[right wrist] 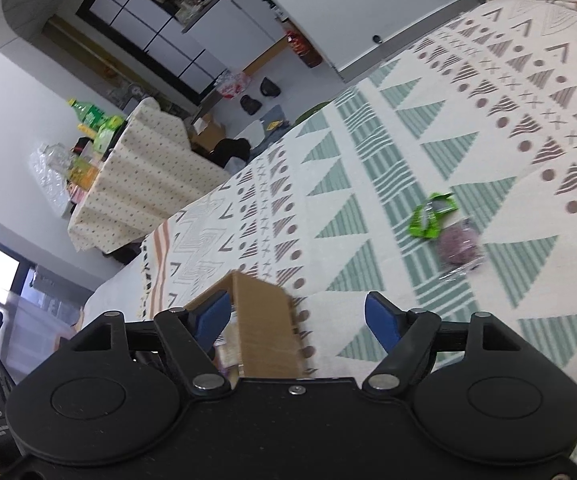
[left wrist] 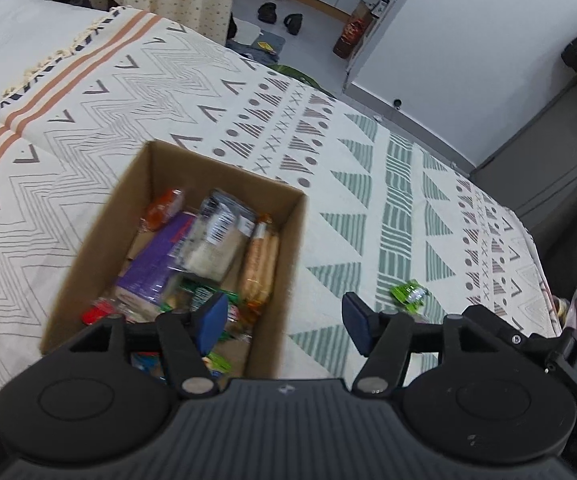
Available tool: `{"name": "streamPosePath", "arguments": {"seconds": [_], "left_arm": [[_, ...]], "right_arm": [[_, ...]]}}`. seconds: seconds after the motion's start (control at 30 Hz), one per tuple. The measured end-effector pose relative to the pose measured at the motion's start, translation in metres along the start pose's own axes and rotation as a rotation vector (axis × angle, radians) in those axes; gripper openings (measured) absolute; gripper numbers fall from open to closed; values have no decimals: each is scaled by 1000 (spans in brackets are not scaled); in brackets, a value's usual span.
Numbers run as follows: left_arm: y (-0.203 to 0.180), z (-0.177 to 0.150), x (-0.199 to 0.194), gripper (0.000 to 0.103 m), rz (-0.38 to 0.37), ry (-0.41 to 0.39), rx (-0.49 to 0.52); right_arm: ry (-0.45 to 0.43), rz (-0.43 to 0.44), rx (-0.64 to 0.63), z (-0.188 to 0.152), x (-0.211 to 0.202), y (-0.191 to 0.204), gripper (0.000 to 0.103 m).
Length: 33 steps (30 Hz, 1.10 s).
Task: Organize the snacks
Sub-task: 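Move both grippers back over the green candy and purple packet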
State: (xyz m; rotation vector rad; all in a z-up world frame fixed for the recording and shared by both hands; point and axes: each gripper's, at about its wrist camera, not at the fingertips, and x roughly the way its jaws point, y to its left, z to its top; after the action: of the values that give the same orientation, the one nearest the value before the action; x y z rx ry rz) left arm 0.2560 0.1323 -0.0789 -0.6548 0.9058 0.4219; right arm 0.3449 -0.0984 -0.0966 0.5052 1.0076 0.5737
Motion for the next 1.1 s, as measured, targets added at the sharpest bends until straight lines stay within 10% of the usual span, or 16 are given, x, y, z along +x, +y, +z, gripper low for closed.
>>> {"name": "streamPosePath", "arguments": {"seconds": [1.1], "left_arm": [[-106, -33, 71, 68, -5, 100, 127]], "right_arm": [[11, -42, 155, 30, -2, -117, 62]]}}
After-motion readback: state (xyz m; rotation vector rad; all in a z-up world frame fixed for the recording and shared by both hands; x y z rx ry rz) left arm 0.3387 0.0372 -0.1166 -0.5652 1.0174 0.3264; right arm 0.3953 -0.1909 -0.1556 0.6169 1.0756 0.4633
